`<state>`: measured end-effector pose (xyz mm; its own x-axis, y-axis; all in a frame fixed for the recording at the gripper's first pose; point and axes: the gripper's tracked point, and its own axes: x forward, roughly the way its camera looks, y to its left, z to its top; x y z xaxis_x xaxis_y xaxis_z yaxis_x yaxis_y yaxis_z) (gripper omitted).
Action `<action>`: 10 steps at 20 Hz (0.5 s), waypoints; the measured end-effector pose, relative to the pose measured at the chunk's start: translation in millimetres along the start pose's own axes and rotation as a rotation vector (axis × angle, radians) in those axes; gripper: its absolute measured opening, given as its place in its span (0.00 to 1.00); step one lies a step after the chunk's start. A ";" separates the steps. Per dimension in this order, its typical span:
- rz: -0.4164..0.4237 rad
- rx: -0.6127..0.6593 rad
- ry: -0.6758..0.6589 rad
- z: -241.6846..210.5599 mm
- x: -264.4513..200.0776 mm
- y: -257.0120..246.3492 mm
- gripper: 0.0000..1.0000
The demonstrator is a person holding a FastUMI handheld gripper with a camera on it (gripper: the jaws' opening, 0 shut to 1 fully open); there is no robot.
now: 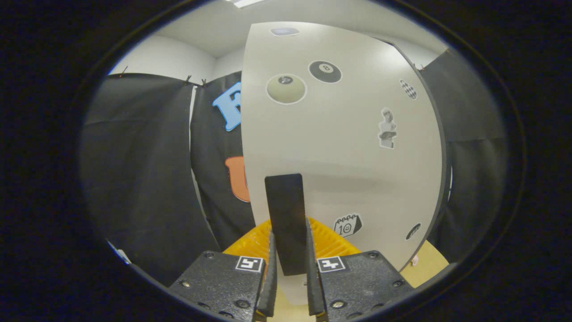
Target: Open the shoe cabinet door, grab the shoes and put them into the shoe cabinet, then close the shoe cabinet door.
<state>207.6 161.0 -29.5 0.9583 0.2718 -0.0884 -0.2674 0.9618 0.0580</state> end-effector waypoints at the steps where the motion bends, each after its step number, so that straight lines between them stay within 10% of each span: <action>1: 0.008 -0.003 0.004 -0.2 -0.4 0.2 0.31; 10: 0.073 -0.011 0.061 0.4 1.1 -5.6 0.31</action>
<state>210.2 155.9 -29.6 0.9284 0.3421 -0.1448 -0.3376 0.9397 0.0556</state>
